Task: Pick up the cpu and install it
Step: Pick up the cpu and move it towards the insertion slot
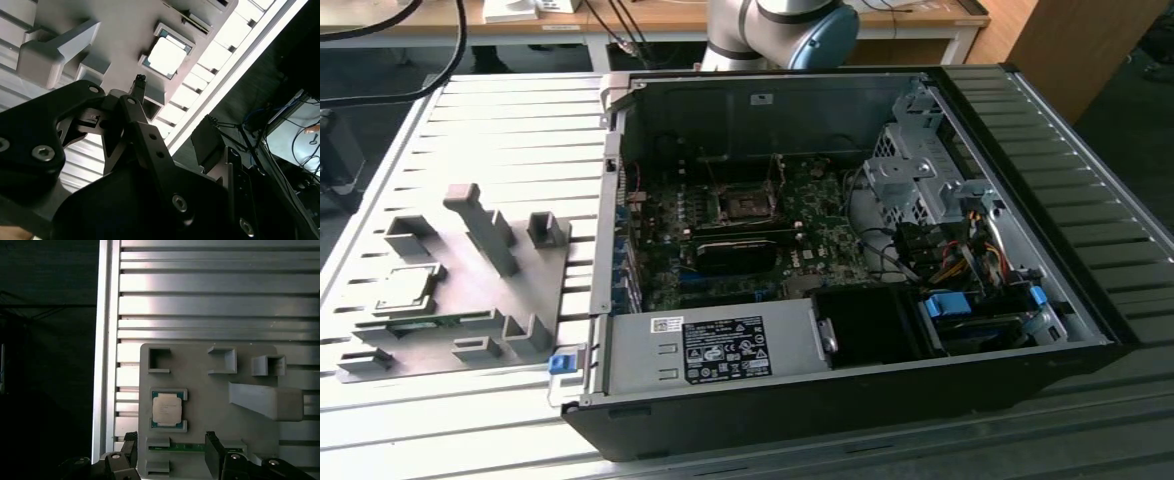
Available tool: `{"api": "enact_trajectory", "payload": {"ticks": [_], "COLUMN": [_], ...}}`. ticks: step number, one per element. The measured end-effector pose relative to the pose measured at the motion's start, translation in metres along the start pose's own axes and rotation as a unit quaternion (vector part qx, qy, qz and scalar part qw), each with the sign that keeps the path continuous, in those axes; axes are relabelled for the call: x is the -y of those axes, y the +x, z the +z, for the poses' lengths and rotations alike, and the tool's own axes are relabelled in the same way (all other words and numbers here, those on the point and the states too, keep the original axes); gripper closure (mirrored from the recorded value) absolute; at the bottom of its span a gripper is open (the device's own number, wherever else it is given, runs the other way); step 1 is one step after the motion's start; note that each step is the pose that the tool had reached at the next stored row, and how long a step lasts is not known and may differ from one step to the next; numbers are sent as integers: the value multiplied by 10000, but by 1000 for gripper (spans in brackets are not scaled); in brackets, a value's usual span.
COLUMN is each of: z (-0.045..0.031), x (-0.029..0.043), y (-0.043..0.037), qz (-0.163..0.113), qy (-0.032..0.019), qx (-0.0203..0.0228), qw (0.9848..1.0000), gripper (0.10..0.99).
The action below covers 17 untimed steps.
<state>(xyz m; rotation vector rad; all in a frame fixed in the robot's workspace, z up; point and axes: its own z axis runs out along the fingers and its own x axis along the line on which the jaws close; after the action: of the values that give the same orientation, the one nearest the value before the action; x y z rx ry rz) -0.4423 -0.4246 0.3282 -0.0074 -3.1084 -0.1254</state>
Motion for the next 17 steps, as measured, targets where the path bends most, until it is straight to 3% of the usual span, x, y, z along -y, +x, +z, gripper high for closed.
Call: {"api": "enact_trajectory", "payload": {"ticks": [17], "z": [82], "x": [6], "y": [-3], "qz": [-38], "qy": [1], "qx": [-2], "qw": [10000], "gripper": [439]}}
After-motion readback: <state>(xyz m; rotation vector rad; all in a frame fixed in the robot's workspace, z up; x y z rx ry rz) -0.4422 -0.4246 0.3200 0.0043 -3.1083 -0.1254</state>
